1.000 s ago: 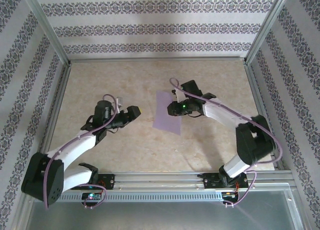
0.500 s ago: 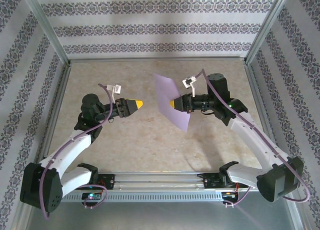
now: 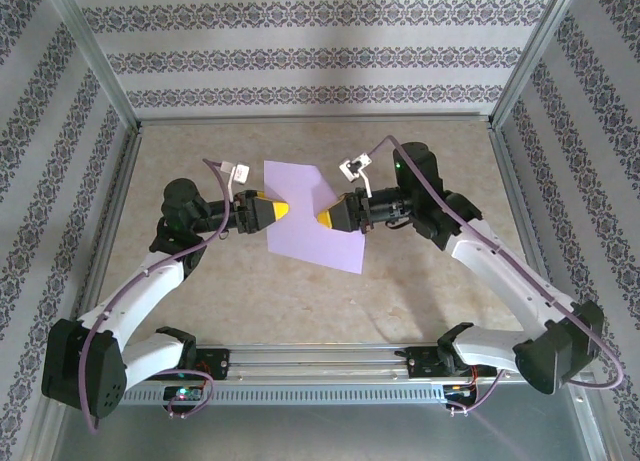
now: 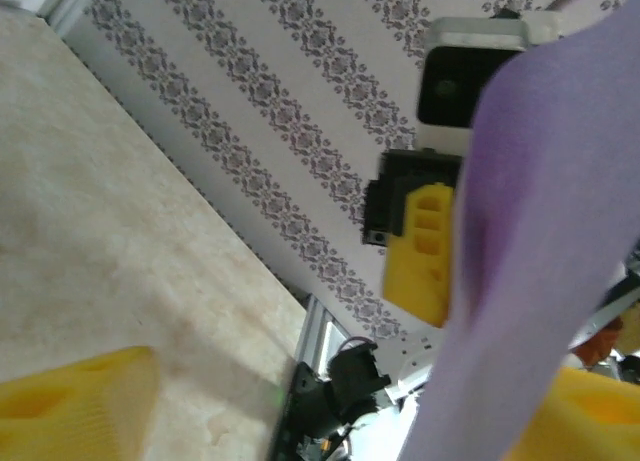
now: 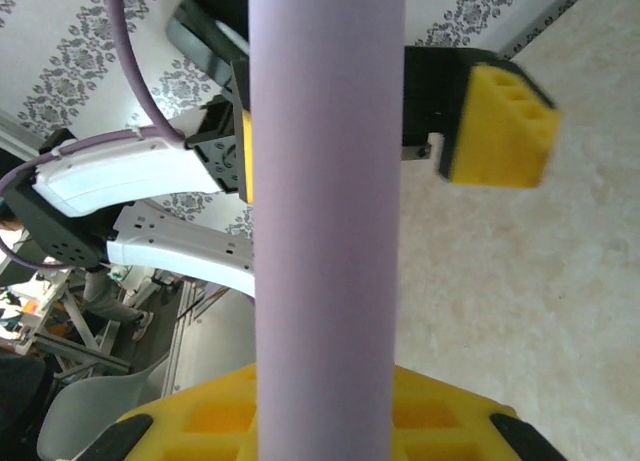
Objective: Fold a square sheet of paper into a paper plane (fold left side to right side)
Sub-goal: Place a square sheet of paper at the center of the table.
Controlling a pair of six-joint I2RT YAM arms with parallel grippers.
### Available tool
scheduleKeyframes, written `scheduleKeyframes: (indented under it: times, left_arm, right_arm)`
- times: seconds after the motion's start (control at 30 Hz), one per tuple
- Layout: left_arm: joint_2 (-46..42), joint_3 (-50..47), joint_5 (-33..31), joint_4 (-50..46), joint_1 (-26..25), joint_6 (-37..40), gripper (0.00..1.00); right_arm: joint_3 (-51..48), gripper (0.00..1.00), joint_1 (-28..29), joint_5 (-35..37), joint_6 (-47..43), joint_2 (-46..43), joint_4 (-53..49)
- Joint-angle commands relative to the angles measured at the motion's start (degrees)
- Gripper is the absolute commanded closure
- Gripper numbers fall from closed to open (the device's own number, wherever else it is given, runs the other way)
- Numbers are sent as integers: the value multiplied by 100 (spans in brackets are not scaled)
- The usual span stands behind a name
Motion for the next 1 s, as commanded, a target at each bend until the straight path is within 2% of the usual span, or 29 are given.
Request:
scheduleKeyframes:
  times: [0.0, 0.03, 0.07, 0.13, 0.23, 0.27, 0.33, 0.43, 0.57, 0.67, 0.73, 0.97]
  left_arm:
    - [35, 197, 306, 427, -70, -38, 56]
    - [17, 201, 294, 370, -72, 3, 73]
    - [-6, 202, 249, 216, -73, 112, 85]
    - [-82, 215, 122, -280, -75, 466, 100]
    - [-141, 193, -160, -988, -72, 957, 100]
    - [-136, 161, -273, -1110, -75, 1006, 100]
    - [-58, 104, -470, -1286, -74, 1032, 100]
    - [228, 11, -757, -1546, -80, 1016, 100]
    - [931, -111, -1016, -1775, -97, 990, 100]
    - [1677, -44, -1056, -1992, -103, 1066, 100]
    - [2102, 21, -1066, -2053, -98, 1125, 100]
    - [2774, 248, -1745, -2702, -168, 1476, 100]
  right_arm:
    - [150, 77, -24, 197, -193, 160, 72]
    - [128, 77, -63, 383, -231, 178, 72]
    - [79, 76, -117, 555, -283, 180, 71]
    - [2, 72, -236, 894, -365, 133, 31]
    - [-150, 62, -375, 1517, -492, -14, -110]
    - [-211, 54, -419, 1831, -567, -66, -211]
    - [-339, 48, -478, 2404, -604, -157, -346]
    - [-636, 33, -614, 3197, -457, -268, -393]
    - [-1089, 26, -817, 4001, -33, -298, -368]
    - [-1491, 26, -888, 4257, 336, -270, -214]
    - [-1755, 31, -888, 4201, 631, -205, 2]
    - [-2168, 60, -575, 4213, 1348, 372, 478]
